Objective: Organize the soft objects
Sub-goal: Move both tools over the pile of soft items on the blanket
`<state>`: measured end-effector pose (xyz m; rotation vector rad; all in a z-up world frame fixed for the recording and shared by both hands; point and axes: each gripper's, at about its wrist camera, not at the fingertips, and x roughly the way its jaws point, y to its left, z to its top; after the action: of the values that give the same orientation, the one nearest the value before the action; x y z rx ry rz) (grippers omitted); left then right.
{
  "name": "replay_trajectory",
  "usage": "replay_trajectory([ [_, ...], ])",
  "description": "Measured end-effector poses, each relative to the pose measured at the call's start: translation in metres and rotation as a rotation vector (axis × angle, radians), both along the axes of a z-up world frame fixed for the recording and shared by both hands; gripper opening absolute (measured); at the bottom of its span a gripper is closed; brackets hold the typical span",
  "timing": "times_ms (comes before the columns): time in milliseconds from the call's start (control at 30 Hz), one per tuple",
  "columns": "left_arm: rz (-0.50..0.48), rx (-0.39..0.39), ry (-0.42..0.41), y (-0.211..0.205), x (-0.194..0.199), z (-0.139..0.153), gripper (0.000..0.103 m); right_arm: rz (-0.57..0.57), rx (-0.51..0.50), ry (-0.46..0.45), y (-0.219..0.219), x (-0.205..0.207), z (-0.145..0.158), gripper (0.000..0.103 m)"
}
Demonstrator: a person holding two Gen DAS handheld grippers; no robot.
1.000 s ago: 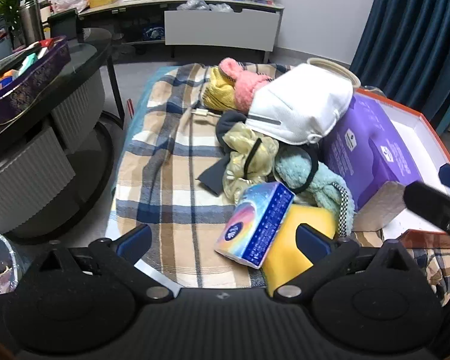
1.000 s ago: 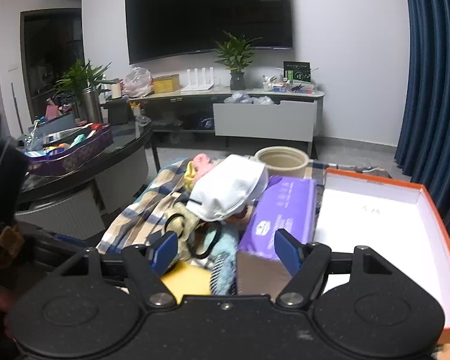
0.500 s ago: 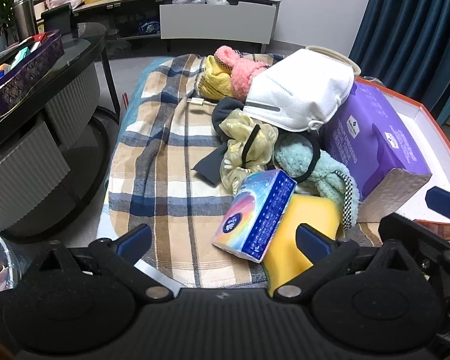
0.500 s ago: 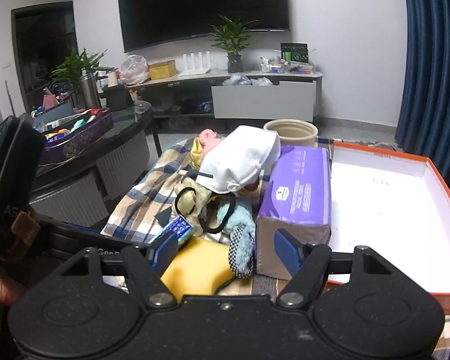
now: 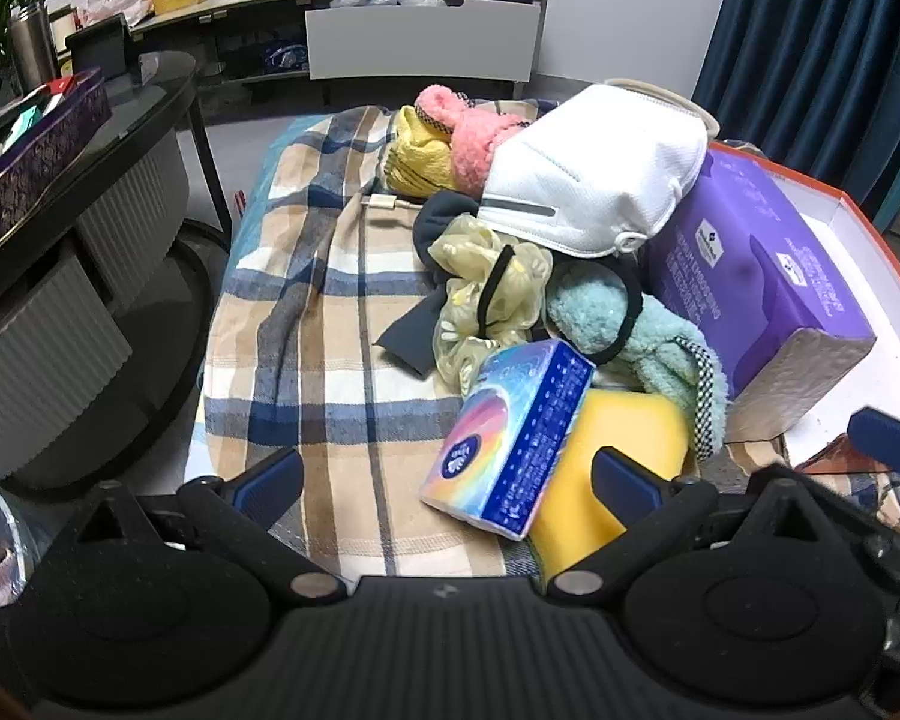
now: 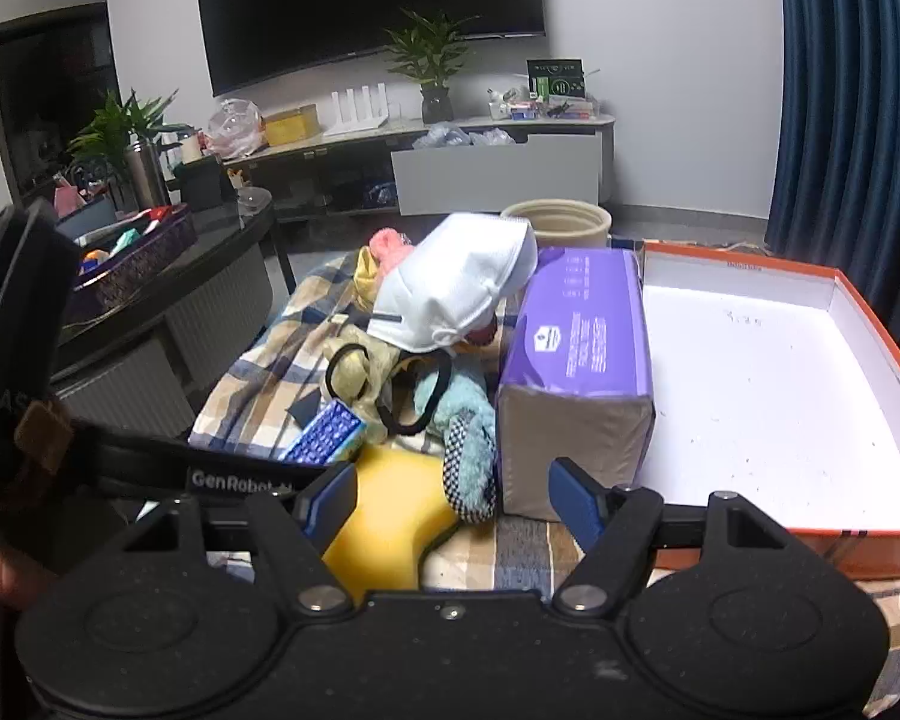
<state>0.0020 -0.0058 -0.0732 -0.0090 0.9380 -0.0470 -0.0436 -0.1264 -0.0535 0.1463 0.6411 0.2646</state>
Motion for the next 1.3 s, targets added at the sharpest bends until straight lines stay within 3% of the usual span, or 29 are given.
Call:
replay_trajectory([
  [767,-0.005,-0.023,0.009,0.014,0.013,-0.005,0.103,-0.036,-0.022,0.026,0.016,-0.005,-0.005,0.084],
  [967,-0.003,-0.017,-0.007,0.018,0.014,-0.004,0.103,0.015,-0.027,0.011,0.027,-0.011,-0.007,0.084],
  [1067,-0.06,0.001,-0.003,0.009,0.017,-0.007,0.103,0.01,-0.024,0.027,0.027,-0.009,-0.01,0.084],
  [1200,-0.097,0.046,0.0,0.0,0.025,-0.014,0.097,0.002,-0.02,0.063,0.027,-0.006,-0.016,0.084],
  [1267,-0.092,0.019,0.001,0.007,0.029,-0.016,0.095,0.005,-0.025,0.068,0.028,-0.006,-0.018,0.084],
  [1300,-0.092,0.007,0.004,0.01,0.031,-0.017,0.089,0.008,-0.027,0.069,0.028,-0.007,-0.019,0.084],
])
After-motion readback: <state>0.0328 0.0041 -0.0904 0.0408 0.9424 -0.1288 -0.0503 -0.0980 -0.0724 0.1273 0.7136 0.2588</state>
